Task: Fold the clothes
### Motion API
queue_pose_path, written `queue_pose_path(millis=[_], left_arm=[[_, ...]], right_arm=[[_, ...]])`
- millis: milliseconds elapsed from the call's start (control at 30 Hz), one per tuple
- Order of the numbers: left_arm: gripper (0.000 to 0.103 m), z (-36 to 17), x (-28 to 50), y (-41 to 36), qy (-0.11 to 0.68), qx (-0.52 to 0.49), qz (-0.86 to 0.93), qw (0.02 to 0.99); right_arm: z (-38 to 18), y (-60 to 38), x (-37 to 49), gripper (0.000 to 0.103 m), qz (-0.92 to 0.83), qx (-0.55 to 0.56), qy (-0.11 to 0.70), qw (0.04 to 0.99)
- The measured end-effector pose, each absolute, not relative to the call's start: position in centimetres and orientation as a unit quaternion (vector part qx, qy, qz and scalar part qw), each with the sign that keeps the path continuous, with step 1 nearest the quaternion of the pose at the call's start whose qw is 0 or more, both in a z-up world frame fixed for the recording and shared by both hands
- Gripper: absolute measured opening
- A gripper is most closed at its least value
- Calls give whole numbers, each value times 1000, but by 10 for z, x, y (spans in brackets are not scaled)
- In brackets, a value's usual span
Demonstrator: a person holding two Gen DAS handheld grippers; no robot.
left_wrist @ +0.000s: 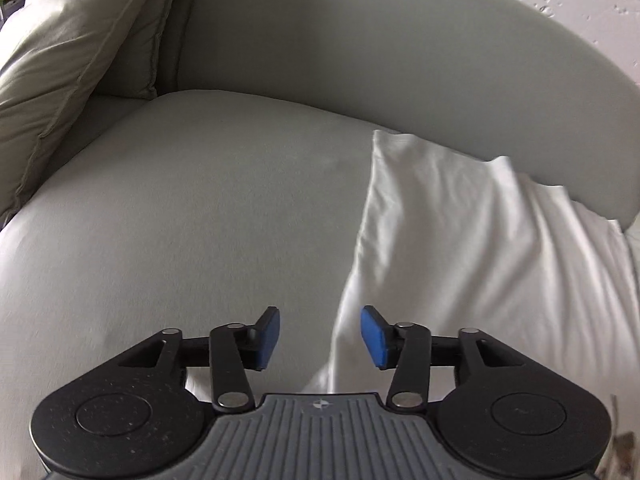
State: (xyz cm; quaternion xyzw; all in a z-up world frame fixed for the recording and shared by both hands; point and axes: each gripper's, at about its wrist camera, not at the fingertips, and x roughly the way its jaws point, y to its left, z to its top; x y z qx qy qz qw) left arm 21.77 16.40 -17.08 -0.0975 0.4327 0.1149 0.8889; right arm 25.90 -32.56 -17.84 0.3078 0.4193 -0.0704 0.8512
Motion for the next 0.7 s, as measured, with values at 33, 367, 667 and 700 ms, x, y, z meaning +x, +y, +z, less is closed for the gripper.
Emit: queue_pose_path(millis=[33,367,667,700], left_arm=[[47,-175,224,166,435,-96,113,888],[28,-195,259,162,442,-79,73,891],[2,-198,271,132,439,21,118,891],[2,-199,271,126,436,43,133,889]], right_arm=[[-182,-326,263,40,-69,309,416,852],[-207,-333,287,26,-82,302,409,858],[-216,-310,298,2,-87,219,412,880],[-215,-305,296,2,-110,184,408,887]])
